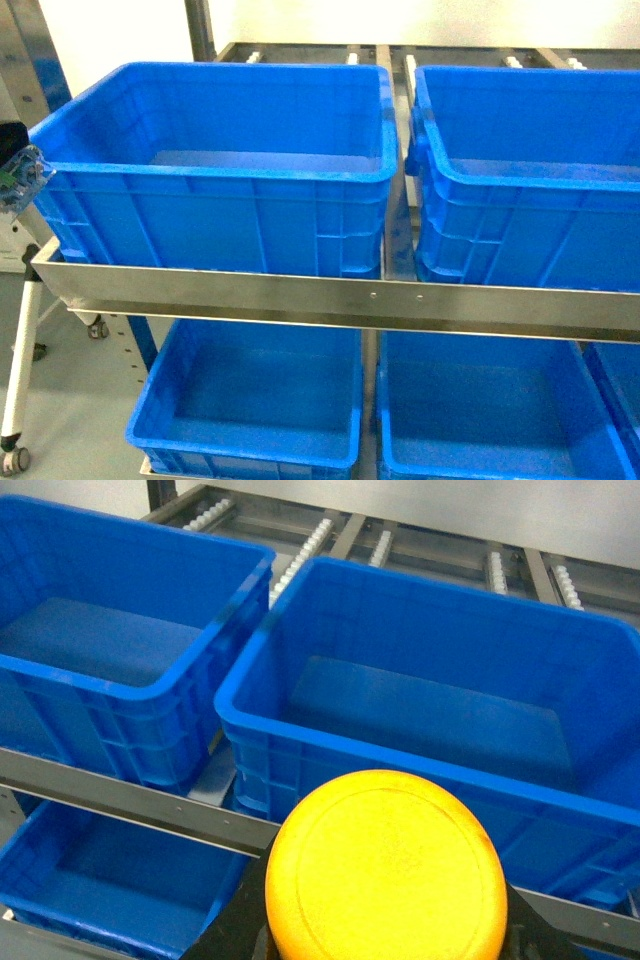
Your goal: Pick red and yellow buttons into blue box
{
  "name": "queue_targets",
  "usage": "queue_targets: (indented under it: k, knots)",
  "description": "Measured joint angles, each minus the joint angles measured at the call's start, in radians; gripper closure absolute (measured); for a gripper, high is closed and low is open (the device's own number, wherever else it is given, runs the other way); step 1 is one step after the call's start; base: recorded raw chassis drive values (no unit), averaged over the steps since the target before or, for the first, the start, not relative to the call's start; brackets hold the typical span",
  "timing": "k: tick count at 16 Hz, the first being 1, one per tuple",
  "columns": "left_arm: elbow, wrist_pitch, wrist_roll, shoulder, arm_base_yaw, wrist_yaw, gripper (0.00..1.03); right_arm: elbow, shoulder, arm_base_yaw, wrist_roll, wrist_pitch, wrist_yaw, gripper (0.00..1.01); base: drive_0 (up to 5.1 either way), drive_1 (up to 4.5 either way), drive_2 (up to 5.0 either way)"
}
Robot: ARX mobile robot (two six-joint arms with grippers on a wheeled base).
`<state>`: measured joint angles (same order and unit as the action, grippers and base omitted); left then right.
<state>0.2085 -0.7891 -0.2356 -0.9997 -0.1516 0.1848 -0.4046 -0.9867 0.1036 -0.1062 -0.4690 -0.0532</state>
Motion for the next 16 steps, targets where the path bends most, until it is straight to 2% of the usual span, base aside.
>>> queue_targets:
  k: [6, 9, 16]
  knots:
    - [0.000, 0.000, 0.000, 0.000, 0.000, 0.000, 0.79, 0.000, 0.000, 0.000, 0.000, 0.001, 0.000, 0.75, 4.9, -3.55, -1.0]
    - [0.000, -0.004, 0.000, 0.002, -0.006, 0.011, 0.79, 0.000, 0.000, -0.007, 0.000, 0.002, 0.006, 0.75, 0.0, 0.00, 0.0]
    - [0.000, 0.003, 0.000, 0.002, 0.001, 0.000, 0.79, 0.000, 0.000, 0.000, 0.000, 0.000, -0.003, 0.75, 2.3, 2.33, -4.7]
